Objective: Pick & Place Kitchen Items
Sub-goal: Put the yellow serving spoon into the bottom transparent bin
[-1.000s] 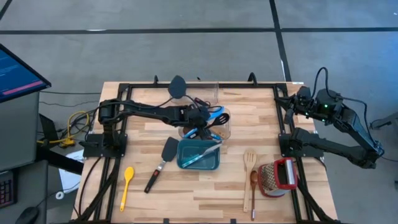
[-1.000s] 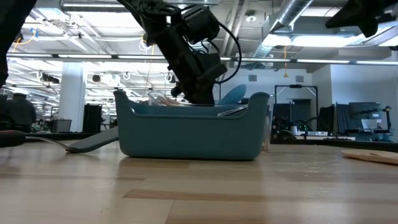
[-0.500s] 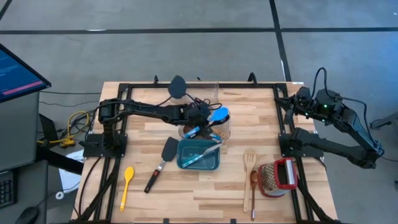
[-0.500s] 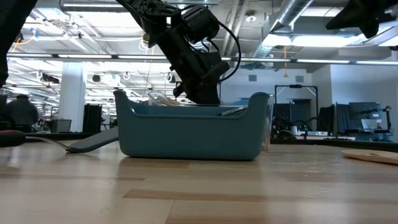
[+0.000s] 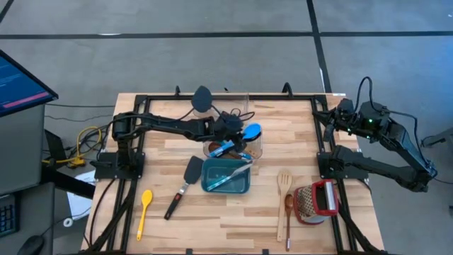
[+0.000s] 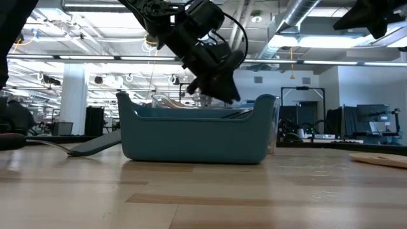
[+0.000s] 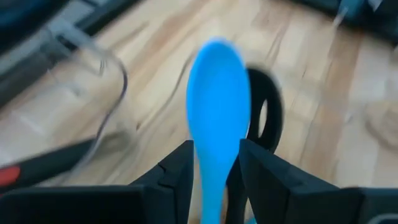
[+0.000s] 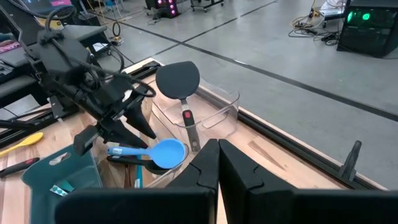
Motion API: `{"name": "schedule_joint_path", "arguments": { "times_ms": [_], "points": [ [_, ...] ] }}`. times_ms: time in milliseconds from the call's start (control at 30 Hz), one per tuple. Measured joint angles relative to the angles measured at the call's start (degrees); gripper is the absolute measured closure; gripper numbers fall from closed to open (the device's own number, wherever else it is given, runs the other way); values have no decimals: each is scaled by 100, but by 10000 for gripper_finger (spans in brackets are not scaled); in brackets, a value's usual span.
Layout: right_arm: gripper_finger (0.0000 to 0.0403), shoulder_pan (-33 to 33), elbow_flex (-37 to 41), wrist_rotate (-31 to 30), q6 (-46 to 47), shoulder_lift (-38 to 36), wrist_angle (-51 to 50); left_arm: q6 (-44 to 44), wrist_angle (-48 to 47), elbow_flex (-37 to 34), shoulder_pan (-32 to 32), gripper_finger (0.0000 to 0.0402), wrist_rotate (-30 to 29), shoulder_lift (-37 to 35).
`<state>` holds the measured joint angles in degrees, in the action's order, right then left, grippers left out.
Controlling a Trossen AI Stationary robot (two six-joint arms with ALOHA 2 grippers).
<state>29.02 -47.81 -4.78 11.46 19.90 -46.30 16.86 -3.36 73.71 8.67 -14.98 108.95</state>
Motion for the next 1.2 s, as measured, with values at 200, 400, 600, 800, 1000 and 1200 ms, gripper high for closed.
{"name": "schedule_joint_path", "arguments": {
  "times_ms": [200, 400, 600, 800, 1000, 1200],
  "points": [
    [403, 0, 0, 0, 0, 0, 0, 0, 576, 0, 0, 295, 4, -58],
    [403, 0, 0, 0, 0, 0, 0, -8, 517, 1, 42, 306, 4, -542],
    [403, 0, 0, 0, 0, 1, 0, -9, 530, 2, 85, 323, 0, -1318],
    [403, 0, 0, 0, 1, 0, 0, -7, 395, 4, 16, 354, 2, -2083],
    [403, 2, 0, 0, 0, 0, 0, 11, -21, 4, -176, 396, 2, -2724],
    [403, 0, 0, 0, 2, 0, 0, 428, -471, 4, -493, 399, 24, -3240]
  ]
}}
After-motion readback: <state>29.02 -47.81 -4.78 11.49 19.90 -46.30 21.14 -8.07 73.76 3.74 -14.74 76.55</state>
